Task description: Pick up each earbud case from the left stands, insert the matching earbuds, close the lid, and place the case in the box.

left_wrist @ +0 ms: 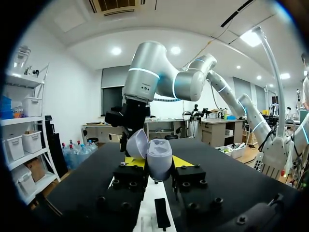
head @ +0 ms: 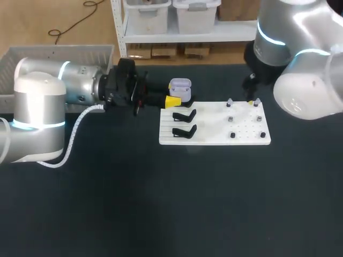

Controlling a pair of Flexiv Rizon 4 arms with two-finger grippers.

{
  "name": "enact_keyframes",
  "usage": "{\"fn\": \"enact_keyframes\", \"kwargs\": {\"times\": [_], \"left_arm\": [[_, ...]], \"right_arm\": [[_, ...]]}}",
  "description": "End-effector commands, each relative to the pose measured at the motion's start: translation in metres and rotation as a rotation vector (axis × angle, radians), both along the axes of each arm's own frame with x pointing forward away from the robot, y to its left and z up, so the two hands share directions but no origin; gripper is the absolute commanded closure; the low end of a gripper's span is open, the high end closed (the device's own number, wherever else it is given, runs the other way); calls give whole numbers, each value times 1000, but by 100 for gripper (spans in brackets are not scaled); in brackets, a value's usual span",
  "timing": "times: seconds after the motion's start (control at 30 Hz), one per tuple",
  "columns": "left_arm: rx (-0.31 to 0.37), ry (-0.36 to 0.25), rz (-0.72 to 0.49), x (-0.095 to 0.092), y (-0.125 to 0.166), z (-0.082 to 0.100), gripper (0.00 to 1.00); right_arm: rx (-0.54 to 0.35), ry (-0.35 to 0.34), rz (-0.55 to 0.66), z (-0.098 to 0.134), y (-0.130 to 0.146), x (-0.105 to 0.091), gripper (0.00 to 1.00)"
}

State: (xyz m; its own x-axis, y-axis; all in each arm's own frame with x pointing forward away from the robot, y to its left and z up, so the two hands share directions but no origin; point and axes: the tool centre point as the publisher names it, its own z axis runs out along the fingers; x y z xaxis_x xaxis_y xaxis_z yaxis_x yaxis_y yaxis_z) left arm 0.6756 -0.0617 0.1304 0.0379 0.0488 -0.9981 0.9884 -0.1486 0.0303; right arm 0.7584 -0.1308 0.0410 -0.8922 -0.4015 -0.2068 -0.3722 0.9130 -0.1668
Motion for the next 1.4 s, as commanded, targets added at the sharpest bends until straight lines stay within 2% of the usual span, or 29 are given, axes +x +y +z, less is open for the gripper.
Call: {"fn": "enact_keyframes", "kwargs": {"times": [0.03,0.07,0.13,0.27,0.67,0.8,1.17,1.4], "left_arm": [[1,1,-3,1,0,0,100],[1,1,-3,1,0,0,100],[1,1,-3,1,0,0,100],[1,1,-3,1,0,0,100],[1,1,-3,1,0,0,100],[1,1,-3,1,0,0,100],[1,1,-3,1,0,0,100],[1,1,-3,1,0,0,100]], "right_arm": [[-7,8,-7,-6,3,3,43],[-7,10,-8,-7,3,3,52],[-8,15,-12,-10,4,3,56],[-11,19,-13,-13,5,1,53],[-41,-5,-29,-25,2,6,58],[-43,-15,-30,-26,2,7,63],[-46,-24,-35,-29,0,8,65],[-45,-29,-32,-29,1,9,74]]}}
